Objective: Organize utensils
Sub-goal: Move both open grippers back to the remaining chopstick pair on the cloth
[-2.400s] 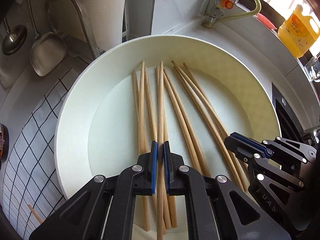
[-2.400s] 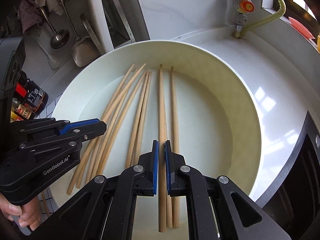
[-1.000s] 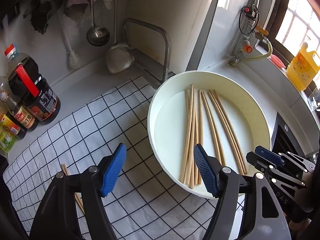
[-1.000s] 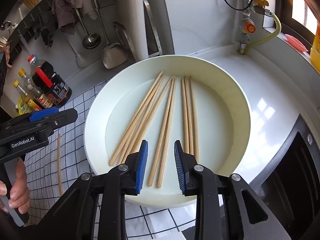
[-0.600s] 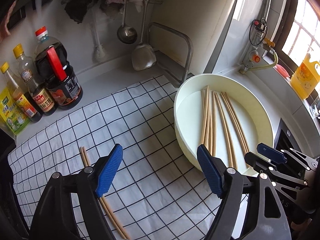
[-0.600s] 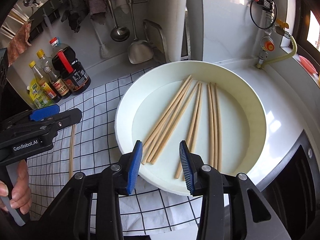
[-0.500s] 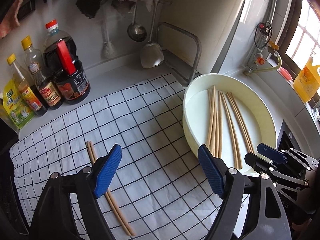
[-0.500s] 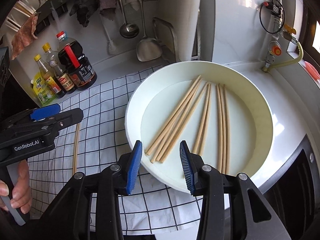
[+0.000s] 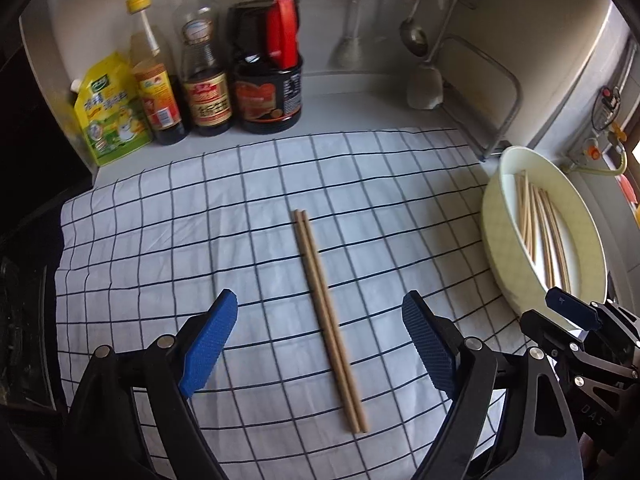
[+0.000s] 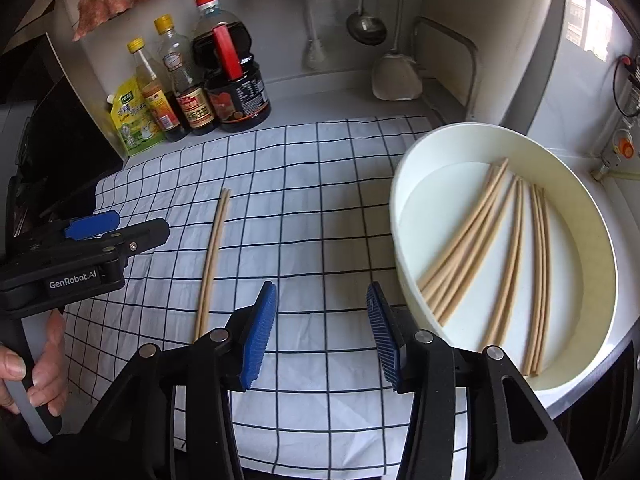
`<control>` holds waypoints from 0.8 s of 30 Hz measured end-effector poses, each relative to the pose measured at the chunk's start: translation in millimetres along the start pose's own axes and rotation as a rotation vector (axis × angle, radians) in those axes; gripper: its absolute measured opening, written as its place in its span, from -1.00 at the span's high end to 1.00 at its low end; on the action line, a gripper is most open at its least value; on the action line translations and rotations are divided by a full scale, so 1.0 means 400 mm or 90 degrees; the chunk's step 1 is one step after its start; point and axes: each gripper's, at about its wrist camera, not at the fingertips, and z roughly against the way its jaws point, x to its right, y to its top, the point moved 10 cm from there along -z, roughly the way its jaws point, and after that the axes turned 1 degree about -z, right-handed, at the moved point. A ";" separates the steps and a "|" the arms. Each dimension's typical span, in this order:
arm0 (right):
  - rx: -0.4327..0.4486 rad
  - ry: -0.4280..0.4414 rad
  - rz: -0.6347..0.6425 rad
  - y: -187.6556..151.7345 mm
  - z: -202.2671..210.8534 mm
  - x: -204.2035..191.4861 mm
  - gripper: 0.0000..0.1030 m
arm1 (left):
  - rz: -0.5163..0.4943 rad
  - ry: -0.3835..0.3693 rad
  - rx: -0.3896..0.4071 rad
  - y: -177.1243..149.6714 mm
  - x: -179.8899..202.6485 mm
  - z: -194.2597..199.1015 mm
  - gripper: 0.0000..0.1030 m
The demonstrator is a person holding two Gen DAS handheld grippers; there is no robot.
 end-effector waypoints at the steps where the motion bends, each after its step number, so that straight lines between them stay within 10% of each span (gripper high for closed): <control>1: -0.003 0.003 0.007 0.000 -0.010 -0.017 0.11 | 0.010 0.006 -0.004 -0.007 -0.023 -0.004 -0.62; 24: -0.086 0.025 0.024 -0.076 -0.258 -0.189 0.01 | 0.066 0.051 -0.072 -0.157 -0.223 -0.098 -0.74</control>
